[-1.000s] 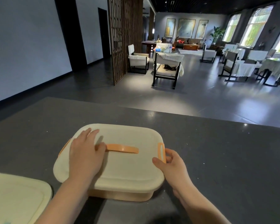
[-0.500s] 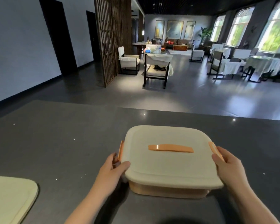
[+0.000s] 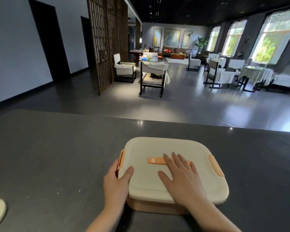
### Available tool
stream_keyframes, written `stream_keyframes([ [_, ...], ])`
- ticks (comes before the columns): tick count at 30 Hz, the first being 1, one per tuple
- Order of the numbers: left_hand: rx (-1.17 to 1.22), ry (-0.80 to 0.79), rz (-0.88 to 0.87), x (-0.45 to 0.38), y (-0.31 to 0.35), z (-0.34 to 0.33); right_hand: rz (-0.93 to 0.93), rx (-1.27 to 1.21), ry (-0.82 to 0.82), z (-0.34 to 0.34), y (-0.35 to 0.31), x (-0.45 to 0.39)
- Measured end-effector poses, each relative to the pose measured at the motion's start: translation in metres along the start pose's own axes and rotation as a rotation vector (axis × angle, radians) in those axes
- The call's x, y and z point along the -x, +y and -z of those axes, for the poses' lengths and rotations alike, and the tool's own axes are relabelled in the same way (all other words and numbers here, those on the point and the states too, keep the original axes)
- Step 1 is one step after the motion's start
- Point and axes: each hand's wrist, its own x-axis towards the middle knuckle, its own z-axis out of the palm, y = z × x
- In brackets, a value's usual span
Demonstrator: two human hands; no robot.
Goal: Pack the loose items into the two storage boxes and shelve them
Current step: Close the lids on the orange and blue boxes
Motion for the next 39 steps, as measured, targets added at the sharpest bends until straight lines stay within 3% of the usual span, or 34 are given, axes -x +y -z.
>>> stream_keyframes([
  [9,-0.259,-0.062,-0.169,-0.009,-0.001,0.007,0.016,0.031,-0.006,0.001,-0.005,0.0],
  [14,-0.388,-0.069,-0.175,-0.007,0.004,0.007,0.044,0.054,-0.062,-0.002,-0.014,-0.006],
  [21,-0.384,-0.094,-0.112,0.027,-0.001,0.016,0.287,0.066,-0.091,-0.011,-0.068,-0.017],
  [25,-0.514,0.087,-0.073,0.075,-0.023,0.072,0.339,0.101,-0.07,-0.019,-0.095,0.002],
  [28,-0.496,0.298,-0.021,0.106,-0.032,0.137,0.32,-0.033,-0.114,-0.023,-0.126,0.036],
  [33,-0.346,0.645,0.007,0.148,-0.027,0.242,0.579,-0.206,-0.35,-0.043,-0.202,0.088],
  [39,-0.601,0.819,-0.091,0.189,-0.022,0.34,0.776,-0.273,-0.486,-0.065,-0.313,0.14],
])
